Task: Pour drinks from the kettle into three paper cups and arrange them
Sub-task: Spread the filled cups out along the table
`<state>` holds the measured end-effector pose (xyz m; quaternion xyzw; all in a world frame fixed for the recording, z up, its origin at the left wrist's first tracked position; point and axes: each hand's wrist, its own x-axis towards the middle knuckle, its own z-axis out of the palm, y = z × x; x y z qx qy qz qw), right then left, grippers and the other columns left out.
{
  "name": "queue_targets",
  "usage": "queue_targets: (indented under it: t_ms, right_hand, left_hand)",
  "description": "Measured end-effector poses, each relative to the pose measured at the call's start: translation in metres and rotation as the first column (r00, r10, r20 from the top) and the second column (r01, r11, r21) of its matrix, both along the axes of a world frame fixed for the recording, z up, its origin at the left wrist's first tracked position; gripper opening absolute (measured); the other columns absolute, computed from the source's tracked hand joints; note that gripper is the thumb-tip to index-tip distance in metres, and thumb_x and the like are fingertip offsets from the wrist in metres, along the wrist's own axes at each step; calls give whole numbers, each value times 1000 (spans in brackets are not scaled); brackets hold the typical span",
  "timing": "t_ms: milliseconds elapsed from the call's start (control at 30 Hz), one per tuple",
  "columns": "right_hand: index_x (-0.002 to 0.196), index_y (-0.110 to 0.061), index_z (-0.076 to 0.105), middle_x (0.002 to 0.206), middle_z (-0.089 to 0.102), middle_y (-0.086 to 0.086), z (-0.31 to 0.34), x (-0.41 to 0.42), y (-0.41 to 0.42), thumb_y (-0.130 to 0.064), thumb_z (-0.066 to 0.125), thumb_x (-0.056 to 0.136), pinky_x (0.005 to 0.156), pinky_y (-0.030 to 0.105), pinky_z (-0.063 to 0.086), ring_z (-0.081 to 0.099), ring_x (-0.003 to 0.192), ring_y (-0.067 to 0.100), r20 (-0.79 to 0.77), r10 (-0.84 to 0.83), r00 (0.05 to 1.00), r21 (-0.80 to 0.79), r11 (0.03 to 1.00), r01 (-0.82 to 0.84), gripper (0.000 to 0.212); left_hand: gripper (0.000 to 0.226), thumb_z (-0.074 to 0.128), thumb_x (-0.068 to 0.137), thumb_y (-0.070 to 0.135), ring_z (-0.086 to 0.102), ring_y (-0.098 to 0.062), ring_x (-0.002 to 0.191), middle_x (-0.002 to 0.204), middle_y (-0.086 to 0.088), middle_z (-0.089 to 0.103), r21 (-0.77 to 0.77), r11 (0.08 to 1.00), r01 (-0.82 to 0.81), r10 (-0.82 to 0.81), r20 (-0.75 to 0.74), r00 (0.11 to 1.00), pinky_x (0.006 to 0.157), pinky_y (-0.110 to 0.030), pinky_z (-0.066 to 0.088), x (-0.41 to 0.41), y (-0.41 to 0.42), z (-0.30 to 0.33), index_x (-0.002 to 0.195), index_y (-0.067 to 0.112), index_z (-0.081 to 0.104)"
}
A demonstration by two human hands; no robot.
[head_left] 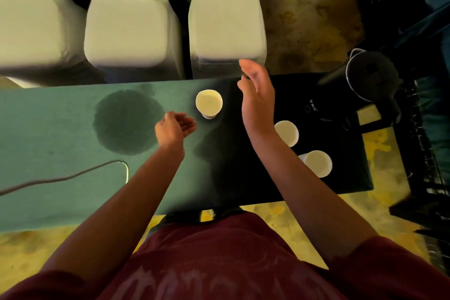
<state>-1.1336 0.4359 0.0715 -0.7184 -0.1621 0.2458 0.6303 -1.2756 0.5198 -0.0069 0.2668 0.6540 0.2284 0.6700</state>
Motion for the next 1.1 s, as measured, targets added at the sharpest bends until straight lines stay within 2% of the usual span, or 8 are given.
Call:
queue_targets:
  t_ms: [100, 267, 367, 533, 633, 767, 933, 1100]
  right_hand:
    - [128, 2, 63, 131, 67, 16, 11, 4, -11, -3, 51, 88, 111, 49, 47, 62, 126, 24, -3, -6, 1000, 52, 999, 6, 42]
    - [111, 3, 70, 114, 75, 16, 24, 10, -35, 0, 55, 89, 106, 51, 52, 69, 113, 27, 4, -14, 1000, 151, 988, 13, 27]
    - [100, -7, 73, 105, 76, 19, 29, 6, -53, -4, 52, 93, 100, 50, 56, 71, 109, 33, 10, -2, 1000, 179, 984, 0, 23]
    - [101, 9, 70, 95, 76, 25, 27, -2, -95, 6, 42, 94, 92, 43, 60, 76, 96, 32, 21, -39, 999, 152, 988, 35, 29]
    - [100, 4, 72, 96, 77, 23, 25, -5, -125, 2, 43, 96, 94, 42, 59, 76, 99, 30, 36, -100, 994, 125, 988, 95, 30]
    - [103, -1, 74, 104, 77, 18, 12, 6, -169, -7, 46, 96, 102, 52, 53, 72, 108, 30, 91, -231, 969, 68, 972, 226, 30]
    - [114, -10, 75, 114, 77, 4, -32, 37, -223, -21, 44, 98, 107, 49, 50, 69, 116, 17, 138, -334, 932, -29, 940, 341, 37]
    - [130, -11, 68, 129, 71, 5, -87, 63, -260, -31, 42, 100, 111, 48, 46, 63, 124, 17, 83, -301, 950, -189, 931, 312, 45]
  left_hand:
    - [30, 36, 100, 12, 70, -37, 84, 87, -23, 69, 18, 1000, -7, 7, 11, 1000, 82, -47, 62, -1, -7, 7, 99, -2, 62]
    - [30, 36, 101, 12, 71, -35, 79, 89, -23, 69, 48, 998, 37, -38, 9, 999, 76, -43, 62, -5, -26, 14, 96, -1, 63]
    - [29, 37, 99, 10, 69, -30, 68, 81, -18, 68, 53, 994, 99, -99, -4, 995, 71, -40, 60, -7, -36, 9, 89, 2, 63]
    - [28, 40, 99, 14, 66, -26, 67, 75, -13, 64, -113, 944, 310, -297, 118, 948, 64, -34, 56, -6, -58, 2, 83, 5, 61]
    - [29, 39, 102, 17, 71, -27, 70, 79, -15, 68, -168, 884, 436, -402, 203, 893, 65, -35, 58, -5, -74, -5, 88, 4, 61]
    - [28, 41, 103, 19, 73, -31, 83, 95, -19, 72, -193, 806, 559, -516, 233, 824, 71, -37, 59, 7, -100, -14, 104, 1, 63]
    - [30, 42, 102, 21, 75, -32, 92, 100, -19, 76, -204, 763, 613, -563, 256, 786, 77, -39, 61, 33, -136, -21, 108, 3, 65]
    - [30, 41, 102, 19, 75, -32, 90, 98, -18, 76, -208, 753, 624, -568, 273, 777, 77, -39, 61, 71, -177, -36, 110, 1, 65]
